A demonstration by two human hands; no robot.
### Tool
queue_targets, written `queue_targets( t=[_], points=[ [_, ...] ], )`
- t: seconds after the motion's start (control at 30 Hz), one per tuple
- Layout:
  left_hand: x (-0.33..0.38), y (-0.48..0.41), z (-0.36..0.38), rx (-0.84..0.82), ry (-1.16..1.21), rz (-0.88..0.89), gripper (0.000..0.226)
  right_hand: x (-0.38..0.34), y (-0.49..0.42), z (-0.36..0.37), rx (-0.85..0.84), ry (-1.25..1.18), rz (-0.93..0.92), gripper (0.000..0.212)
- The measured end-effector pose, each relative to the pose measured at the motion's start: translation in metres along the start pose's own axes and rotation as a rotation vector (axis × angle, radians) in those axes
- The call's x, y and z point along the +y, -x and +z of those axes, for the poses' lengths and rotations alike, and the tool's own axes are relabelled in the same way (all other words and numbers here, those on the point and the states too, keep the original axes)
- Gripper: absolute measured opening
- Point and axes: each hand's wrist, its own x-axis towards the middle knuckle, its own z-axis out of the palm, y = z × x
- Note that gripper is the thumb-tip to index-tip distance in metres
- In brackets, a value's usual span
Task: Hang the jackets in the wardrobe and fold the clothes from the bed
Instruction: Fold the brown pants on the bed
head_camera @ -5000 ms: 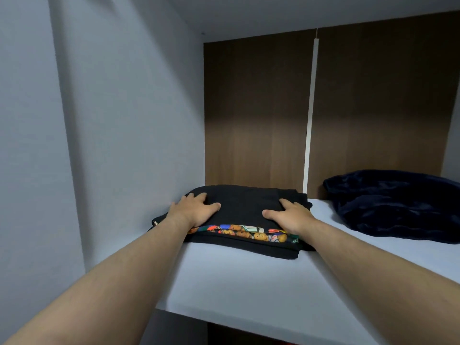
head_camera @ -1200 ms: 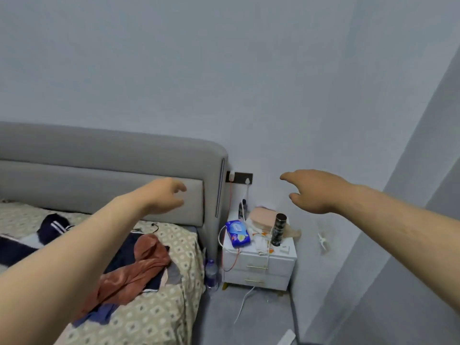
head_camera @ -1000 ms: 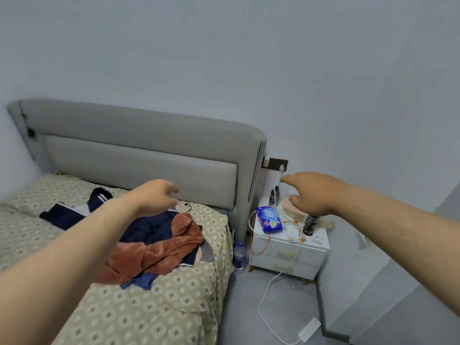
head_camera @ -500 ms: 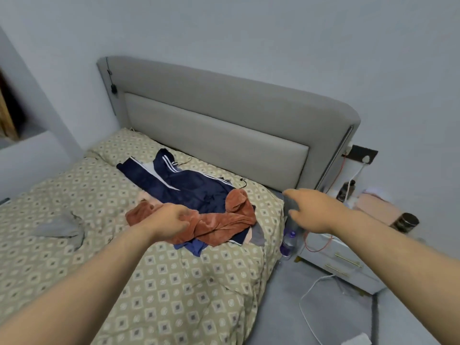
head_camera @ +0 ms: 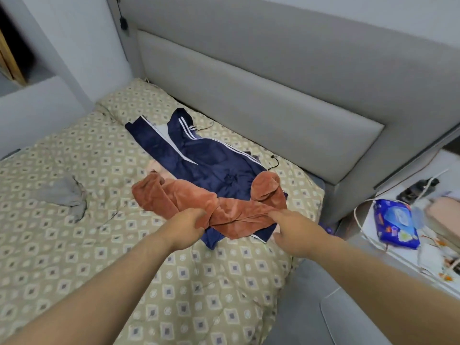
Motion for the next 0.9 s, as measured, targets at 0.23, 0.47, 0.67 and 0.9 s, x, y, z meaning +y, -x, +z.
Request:
queue_targets(
  t=[0.23,0.47,0.67,0.9],
  points=[
    [-0.062,-0.115,0.061,-0.064,0.031,-0.007,0.073,0.027,-0.106,0.101,-0.064,-0.103,0.032,0.053],
    [-0.154,-0.200,0.127,-0.070,-0.032,-0.197,0.113,0.042,-0.197,0.218,-0.042,-0.230,-0.024,0.077],
    [-0.199,-0.209,0.202,0.173,-0.074,-0.040,0.063,0.047,-0.244,0.291,-0.087,-0.472,-0.007,0.088],
    [-0.197,-0.210,0.221,0.240,-0.055,-0.055,0.026,0.057,-0.244,0.341,0.018,-0.380,0.081,0.057]
  ],
)
